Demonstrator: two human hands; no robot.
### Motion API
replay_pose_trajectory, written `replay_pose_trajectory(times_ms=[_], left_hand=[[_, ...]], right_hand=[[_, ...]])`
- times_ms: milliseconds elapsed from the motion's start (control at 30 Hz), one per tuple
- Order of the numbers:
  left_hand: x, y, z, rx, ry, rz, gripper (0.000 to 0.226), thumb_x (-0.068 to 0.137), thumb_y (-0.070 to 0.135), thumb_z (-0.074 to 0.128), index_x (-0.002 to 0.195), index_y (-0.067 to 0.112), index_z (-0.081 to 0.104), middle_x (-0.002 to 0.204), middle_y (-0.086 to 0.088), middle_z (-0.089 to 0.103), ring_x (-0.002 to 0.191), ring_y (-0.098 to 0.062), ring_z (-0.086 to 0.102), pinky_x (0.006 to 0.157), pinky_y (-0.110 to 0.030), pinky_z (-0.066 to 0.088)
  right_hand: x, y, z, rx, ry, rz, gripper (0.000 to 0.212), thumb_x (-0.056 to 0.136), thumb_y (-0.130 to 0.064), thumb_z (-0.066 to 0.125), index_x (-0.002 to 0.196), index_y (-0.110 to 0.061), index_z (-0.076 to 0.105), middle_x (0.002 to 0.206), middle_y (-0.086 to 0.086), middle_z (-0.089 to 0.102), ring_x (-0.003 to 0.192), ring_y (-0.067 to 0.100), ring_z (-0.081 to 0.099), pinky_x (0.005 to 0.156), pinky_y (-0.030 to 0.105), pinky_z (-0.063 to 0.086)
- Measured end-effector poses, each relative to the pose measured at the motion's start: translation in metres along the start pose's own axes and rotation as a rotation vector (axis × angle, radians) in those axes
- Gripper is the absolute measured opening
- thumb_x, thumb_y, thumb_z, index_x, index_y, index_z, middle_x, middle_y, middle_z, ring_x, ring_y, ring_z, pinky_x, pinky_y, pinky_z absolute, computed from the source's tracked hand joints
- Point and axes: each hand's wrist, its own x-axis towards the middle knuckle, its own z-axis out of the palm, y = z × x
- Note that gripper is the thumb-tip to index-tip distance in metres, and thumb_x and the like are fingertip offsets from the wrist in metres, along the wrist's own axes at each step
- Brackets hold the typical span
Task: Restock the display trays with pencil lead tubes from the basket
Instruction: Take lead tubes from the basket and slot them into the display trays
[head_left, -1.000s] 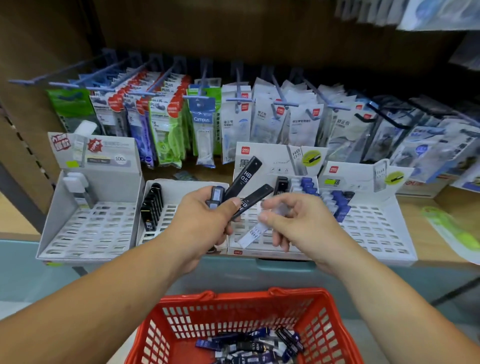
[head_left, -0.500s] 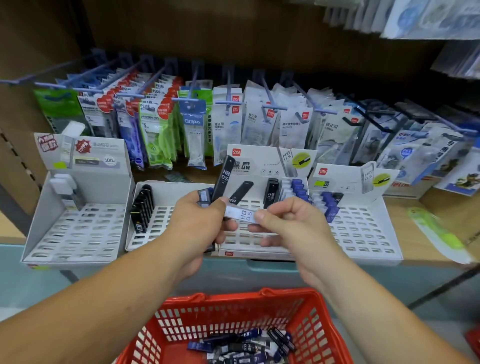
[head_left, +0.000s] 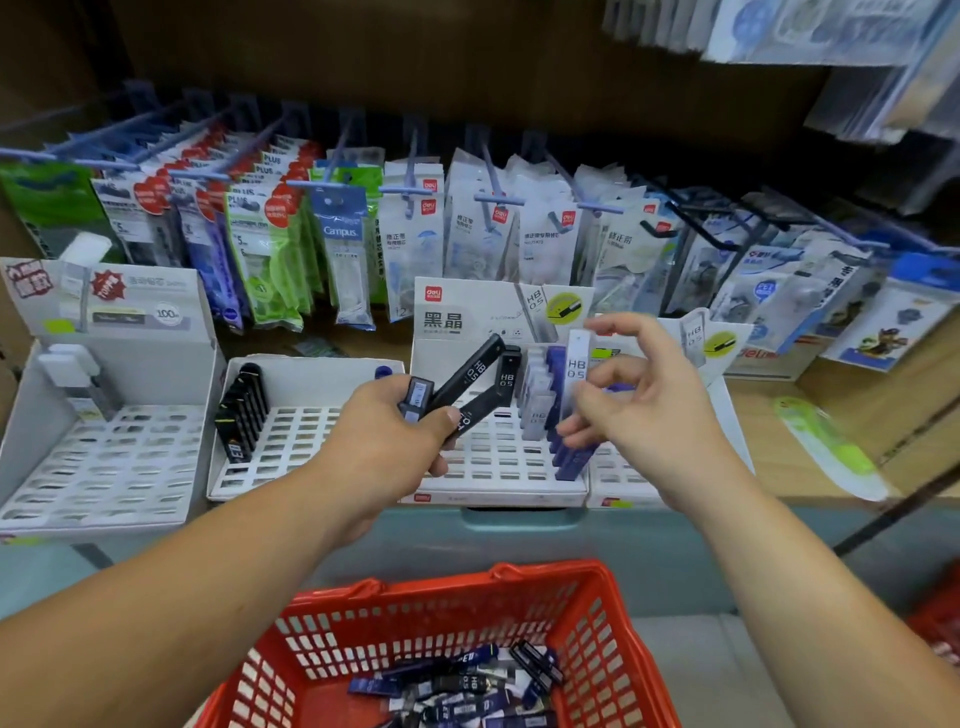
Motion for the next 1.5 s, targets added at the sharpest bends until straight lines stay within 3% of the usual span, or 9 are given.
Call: replay_pose_trajectory(times_ms=[200, 333, 467, 667, 1000, 1267, 1333, 1433, 1500], left_hand=[[0.003, -0.004, -0.01, -0.016, -0.017, -0.039, 0.007, 0.099, 0.016, 0.069, 0.101, 0.009, 0.068, 0.08, -0.017, 0.073, 0.042, -0.007, 0.052, 0.042, -0.023, 0.032], [0.002, -0.006, -0.013, -0.011, -0.026, -0.042, 0.009, 0.098, 0.016, 0.069, 0.101, 0.008, 0.068, 0.089, -0.02, 0.075, 0.049, -0.009, 0.056, 0.048, -0.027, 0.032], [-0.001, -0.006, -0.015, -0.007, -0.033, -0.04, 0.009, 0.098, 0.016, 0.07, 0.099, 0.007, 0.068, 0.075, -0.013, 0.074, 0.045, -0.008, 0.055, 0.047, -0.026, 0.033], [-0.005, -0.002, -0.017, -0.021, -0.057, -0.073, 0.007, 0.098, 0.017, 0.07, 0.099, 0.01, 0.069, 0.058, -0.002, 0.068, 0.036, -0.007, 0.045, 0.042, -0.022, 0.033], [-0.004, -0.003, -0.023, -0.051, -0.035, -0.066, 0.011, 0.098, 0.018, 0.071, 0.101, 0.008, 0.069, 0.06, -0.003, 0.069, 0.037, -0.009, 0.044, 0.045, -0.024, 0.034], [-0.004, -0.004, -0.028, -0.056, -0.065, -0.068, 0.013, 0.097, 0.018, 0.072, 0.101, 0.006, 0.072, 0.069, -0.006, 0.073, 0.042, -0.009, 0.048, 0.042, -0.021, 0.036], [-0.006, -0.002, -0.029, -0.053, -0.105, -0.082, 0.011, 0.097, 0.018, 0.072, 0.101, 0.008, 0.072, 0.069, -0.005, 0.073, 0.041, -0.006, 0.049, 0.041, -0.019, 0.037], [-0.007, -0.001, -0.028, -0.029, -0.185, -0.076, 0.009, 0.096, 0.017, 0.073, 0.1, 0.009, 0.072, 0.079, -0.011, 0.076, 0.048, -0.01, 0.053, 0.042, -0.02, 0.036], [-0.008, 0.0, -0.027, -0.001, -0.224, -0.072, 0.011, 0.095, 0.017, 0.074, 0.102, 0.009, 0.072, 0.083, -0.012, 0.078, 0.057, -0.016, 0.054, 0.043, -0.023, 0.033]], right_hand=[[0.009, 0.012, 0.004, -0.072, 0.025, -0.042, 0.033, 0.095, 0.0, 0.063, 0.113, -0.028, 0.062, 0.071, 0.017, 0.058, 0.051, 0.031, 0.069, 0.04, 0.029, 0.046], [0.017, 0.023, 0.005, -0.178, 0.047, -0.101, 0.015, 0.087, -0.006, 0.078, 0.094, -0.019, 0.072, 0.073, -0.004, 0.065, 0.048, 0.006, 0.052, 0.054, 0.019, 0.044], [0.02, 0.032, 0.004, -0.289, 0.02, -0.051, 0.015, 0.081, -0.008, 0.085, 0.087, -0.019, 0.077, 0.081, -0.01, 0.072, 0.058, -0.004, 0.057, 0.063, 0.007, 0.041], [0.022, 0.033, 0.001, -0.273, 0.013, -0.025, 0.021, 0.078, -0.008, 0.087, 0.079, -0.026, 0.076, 0.076, -0.012, 0.074, 0.07, -0.002, 0.064, 0.07, 0.014, 0.047], [0.022, 0.034, -0.001, -0.322, -0.041, -0.025, 0.022, 0.079, -0.001, 0.084, 0.075, -0.02, 0.073, 0.068, -0.021, 0.069, 0.058, -0.006, 0.058, 0.064, 0.012, 0.042], [0.023, 0.032, 0.003, -0.693, -0.116, -0.077, 0.005, 0.083, -0.045, 0.07, 0.085, -0.05, 0.073, 0.09, -0.019, 0.067, 0.086, 0.003, 0.063, 0.084, 0.04, 0.054], [0.02, 0.026, 0.007, -0.639, -0.086, -0.13, 0.018, 0.082, -0.055, 0.068, 0.096, -0.046, 0.076, 0.095, -0.015, 0.064, 0.076, -0.002, 0.059, 0.075, 0.033, 0.05], [0.014, 0.005, 0.017, -0.193, -0.096, -0.11, 0.036, 0.085, -0.03, 0.082, 0.12, -0.035, 0.073, 0.105, -0.008, 0.071, 0.051, 0.003, 0.045, 0.061, 0.022, 0.044], [0.01, -0.002, 0.023, -0.089, -0.167, -0.095, 0.038, 0.084, -0.016, 0.083, 0.117, -0.034, 0.073, 0.099, -0.009, 0.074, 0.054, 0.014, 0.047, 0.057, 0.026, 0.048]])
